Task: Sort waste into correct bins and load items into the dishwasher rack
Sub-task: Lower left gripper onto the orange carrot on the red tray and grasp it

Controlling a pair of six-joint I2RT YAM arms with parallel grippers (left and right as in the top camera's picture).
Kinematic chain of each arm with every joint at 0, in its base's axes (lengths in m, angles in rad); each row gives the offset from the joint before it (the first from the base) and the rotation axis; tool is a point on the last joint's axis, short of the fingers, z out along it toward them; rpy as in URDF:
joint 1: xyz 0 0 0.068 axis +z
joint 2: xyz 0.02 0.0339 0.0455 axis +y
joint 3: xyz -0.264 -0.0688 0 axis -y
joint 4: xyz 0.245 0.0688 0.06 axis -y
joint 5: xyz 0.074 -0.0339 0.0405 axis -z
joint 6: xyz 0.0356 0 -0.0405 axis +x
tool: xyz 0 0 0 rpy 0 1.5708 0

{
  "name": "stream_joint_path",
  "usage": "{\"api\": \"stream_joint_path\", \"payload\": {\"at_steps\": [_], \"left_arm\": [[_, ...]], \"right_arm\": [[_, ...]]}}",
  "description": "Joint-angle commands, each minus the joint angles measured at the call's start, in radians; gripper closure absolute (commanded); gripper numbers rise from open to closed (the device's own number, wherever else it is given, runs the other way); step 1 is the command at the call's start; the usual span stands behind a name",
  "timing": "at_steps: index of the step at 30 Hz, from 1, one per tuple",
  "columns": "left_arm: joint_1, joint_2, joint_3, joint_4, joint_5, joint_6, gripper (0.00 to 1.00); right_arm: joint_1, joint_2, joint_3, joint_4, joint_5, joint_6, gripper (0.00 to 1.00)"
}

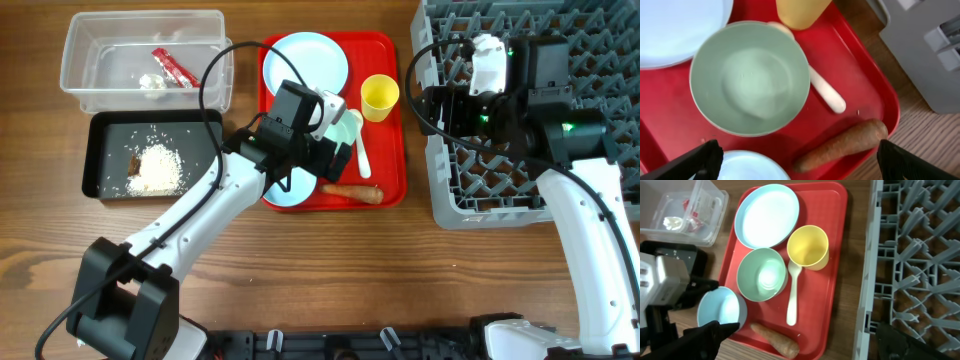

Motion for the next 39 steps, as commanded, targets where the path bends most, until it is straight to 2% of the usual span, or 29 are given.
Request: {"api": "stream_joint_path", "payload": {"at_steps": [1,6,11,17,25,28,39], "left_arm": [[-0.037,-0.012,0.011,-0.082,0.033,0.082,0.00],[-0.124,-0.010,0.010,-0.169,0.038,0.266,0.00],[-0.180,0.018,0.010,-0.129,-0.003,0.423,0.00],[-0.183,0.119,0.008,-0.109,-0.010,0.661,0.00],[-0.184,0.208,0.008,0.055,-0.041,0.680,0.00],[-0.184,0.208,0.008,0.074,-0.041,0.680,0.02],[-0.184,0.217,0.008,0.074,0.006,0.676,0.16]], "right_arm": [[0.007,0.010,0.021,0.013,-0.030,0.014,0.00],[0.007,0.010,0.021,0.027,-0.030,0.027,0.00],[0.007,0.010,0.021,0.029,-0.030,0.040,0.00],[0.007,0.010,0.021,0.026,-0.029,0.039,0.00],[0.007,0.010,0.021,0.017,-0.029,0.037,0.00],[0.007,0.010,0.019,0.014,-0.029,0.036,0.00],[0.007,0.017,0.014,0.013,-0.029,0.037,0.00]]}}
